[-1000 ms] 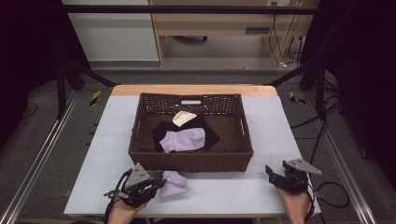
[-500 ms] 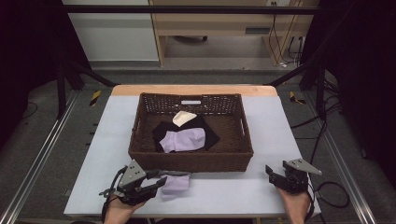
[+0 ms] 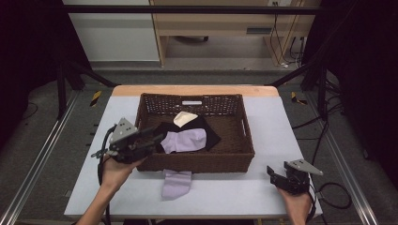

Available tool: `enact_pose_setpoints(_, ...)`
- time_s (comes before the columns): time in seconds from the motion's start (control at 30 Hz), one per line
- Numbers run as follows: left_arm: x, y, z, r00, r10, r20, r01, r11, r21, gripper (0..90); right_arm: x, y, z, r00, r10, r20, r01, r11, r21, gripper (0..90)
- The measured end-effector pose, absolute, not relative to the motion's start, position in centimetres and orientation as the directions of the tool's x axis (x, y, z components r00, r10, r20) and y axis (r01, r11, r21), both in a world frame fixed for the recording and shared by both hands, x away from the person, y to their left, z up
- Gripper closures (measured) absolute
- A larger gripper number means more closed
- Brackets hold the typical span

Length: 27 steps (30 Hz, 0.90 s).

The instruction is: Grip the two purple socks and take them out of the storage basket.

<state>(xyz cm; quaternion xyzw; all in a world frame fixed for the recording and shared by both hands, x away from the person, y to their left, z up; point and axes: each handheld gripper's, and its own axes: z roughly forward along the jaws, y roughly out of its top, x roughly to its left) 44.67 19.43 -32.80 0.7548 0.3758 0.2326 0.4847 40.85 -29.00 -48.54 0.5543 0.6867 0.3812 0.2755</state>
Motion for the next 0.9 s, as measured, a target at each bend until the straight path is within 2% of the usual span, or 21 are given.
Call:
enact_pose_setpoints(0.2,48.3,17.8,-32.6,0.564,0.823,0.061,0.344,-0.302,0.889,54.1,40.9,-29.0,-48.5,-0.234,0.971,0.053,0.558,0.089,0.825,28.5)
enact_pose_setpoints(0.4,52.4,16.5,-33.5,0.527,0.849,0.038,0.393,-0.283,0.875,54.1,40.9,-29.0,-48.5,-0.231,0.972,0.053,0.561,0.088,0.823,28.6)
enact_pose_setpoints(0.53,54.8,16.0,-34.9,0.488,0.871,0.054,0.433,-0.295,0.851,54.2,40.9,-29.0,-48.5,-0.232,0.971,0.054,0.56,0.087,0.824,28.6)
enact_pose_setpoints(0.9,57.3,14.6,-38.6,0.505,0.859,0.083,0.527,-0.384,0.758,54.3,41.0,-28.9,-48.5,-0.24,0.969,0.05,0.564,0.098,0.82,28.6)
